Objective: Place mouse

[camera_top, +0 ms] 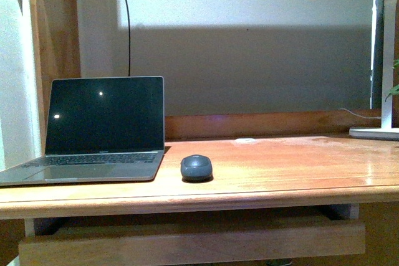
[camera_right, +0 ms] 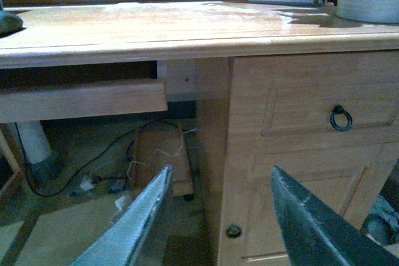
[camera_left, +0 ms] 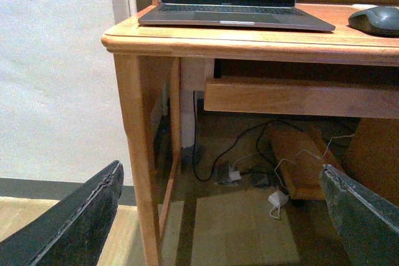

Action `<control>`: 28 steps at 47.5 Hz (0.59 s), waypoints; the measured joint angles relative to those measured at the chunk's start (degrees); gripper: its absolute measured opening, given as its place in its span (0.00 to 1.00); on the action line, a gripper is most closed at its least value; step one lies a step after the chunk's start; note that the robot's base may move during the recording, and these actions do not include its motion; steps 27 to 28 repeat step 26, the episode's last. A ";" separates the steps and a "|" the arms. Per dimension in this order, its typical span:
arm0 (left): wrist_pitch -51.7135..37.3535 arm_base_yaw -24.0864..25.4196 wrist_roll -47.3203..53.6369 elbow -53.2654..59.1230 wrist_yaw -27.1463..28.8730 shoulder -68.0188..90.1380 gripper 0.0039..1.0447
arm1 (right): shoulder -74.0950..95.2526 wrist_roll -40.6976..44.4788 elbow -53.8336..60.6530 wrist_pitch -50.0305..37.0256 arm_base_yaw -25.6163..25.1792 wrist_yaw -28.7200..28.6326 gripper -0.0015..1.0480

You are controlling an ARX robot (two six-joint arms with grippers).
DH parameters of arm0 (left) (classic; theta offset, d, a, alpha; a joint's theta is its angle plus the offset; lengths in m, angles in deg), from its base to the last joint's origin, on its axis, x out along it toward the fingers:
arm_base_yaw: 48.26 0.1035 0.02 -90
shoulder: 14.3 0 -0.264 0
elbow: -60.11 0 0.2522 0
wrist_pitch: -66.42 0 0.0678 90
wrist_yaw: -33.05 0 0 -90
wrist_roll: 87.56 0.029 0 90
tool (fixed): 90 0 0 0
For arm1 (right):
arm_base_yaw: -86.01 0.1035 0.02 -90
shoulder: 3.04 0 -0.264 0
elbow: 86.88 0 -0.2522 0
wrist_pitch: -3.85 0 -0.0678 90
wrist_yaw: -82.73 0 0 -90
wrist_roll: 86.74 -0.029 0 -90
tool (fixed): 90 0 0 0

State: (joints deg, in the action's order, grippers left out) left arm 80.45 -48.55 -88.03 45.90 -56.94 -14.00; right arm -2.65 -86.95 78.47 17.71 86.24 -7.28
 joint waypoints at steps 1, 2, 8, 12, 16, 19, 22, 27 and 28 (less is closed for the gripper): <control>0.00 0.00 0.00 0.00 0.00 0.00 0.93 | 0.00 0.00 0.00 0.00 0.00 0.02 0.71; 0.00 0.00 0.00 0.00 0.00 0.00 0.93 | 0.00 0.00 0.00 0.00 0.00 0.02 0.75; 0.00 0.00 0.00 0.00 0.00 0.00 0.93 | 0.00 -0.02 0.00 0.00 0.00 0.00 0.94; 0.00 0.00 0.00 0.00 0.00 0.00 0.93 | -0.02 0.00 0.00 0.00 0.00 0.02 0.93; 0.00 0.00 0.00 0.00 0.00 0.00 0.93 | -0.02 0.00 0.00 0.00 0.00 0.00 0.93; 0.00 0.00 0.00 0.00 0.00 0.00 0.93 | 0.00 0.00 0.00 0.00 0.00 0.00 0.93; 0.00 0.00 0.00 0.00 0.00 0.00 0.93 | 0.00 0.00 0.00 0.00 0.00 0.02 0.93; 0.00 0.00 0.00 0.00 0.00 0.00 0.93 | -0.02 0.00 0.00 0.00 0.00 0.02 0.93; 0.00 0.00 0.00 0.00 0.00 0.00 0.93 | -0.02 0.00 0.00 0.00 0.00 0.02 0.93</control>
